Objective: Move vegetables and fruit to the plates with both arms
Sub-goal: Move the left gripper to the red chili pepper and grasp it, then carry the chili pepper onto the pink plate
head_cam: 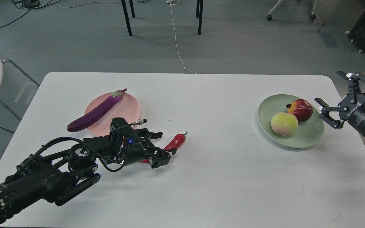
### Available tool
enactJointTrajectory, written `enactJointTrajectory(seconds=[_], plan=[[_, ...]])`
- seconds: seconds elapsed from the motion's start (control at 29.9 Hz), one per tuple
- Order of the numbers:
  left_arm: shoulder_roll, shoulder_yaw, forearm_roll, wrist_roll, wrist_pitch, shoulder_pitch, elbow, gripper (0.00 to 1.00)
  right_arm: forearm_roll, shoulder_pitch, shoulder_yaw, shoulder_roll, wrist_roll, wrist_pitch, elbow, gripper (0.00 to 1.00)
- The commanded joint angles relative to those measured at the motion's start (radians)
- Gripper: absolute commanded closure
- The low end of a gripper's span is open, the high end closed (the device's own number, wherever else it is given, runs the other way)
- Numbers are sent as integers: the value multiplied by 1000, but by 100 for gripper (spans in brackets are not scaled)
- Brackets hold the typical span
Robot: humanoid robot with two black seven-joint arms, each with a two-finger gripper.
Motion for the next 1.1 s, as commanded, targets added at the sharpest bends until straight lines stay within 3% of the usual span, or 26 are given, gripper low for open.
enactJointTrajectory(seconds=[0.0, 0.17, 0.43, 0.47, 0.57, 0.6, 0.77, 1.07], plan=[[2, 1, 0, -1, 0, -2, 2, 28, 1, 0, 0, -1, 0, 0, 0, 3], [2, 1, 0, -5, 0, 0, 6, 38, 1, 0, 0, -1, 0, 0, 0, 3], [-1, 1, 0, -6, 0, -4, 5, 41, 1, 0, 0, -1, 0, 0, -2, 3], [-1, 1, 0, -8, 0, -4, 5, 46, 1, 0, 0, -1, 0, 0, 0, 3], [1, 1, 0, -6, -1, -4, 3, 79, 1, 0, 0, -1, 0, 0, 0, 3], [1, 3, 0, -6, 0, -5, 3, 84, 1, 0, 0, -1, 0, 0, 0, 3], [1, 1, 0, -8, 0, -5, -7, 91, 1, 0, 1, 1, 0, 0, -2, 3], [9, 0, 0, -11, 0, -40, -36, 92, 1, 0, 1, 1, 0, -1, -2, 3]])
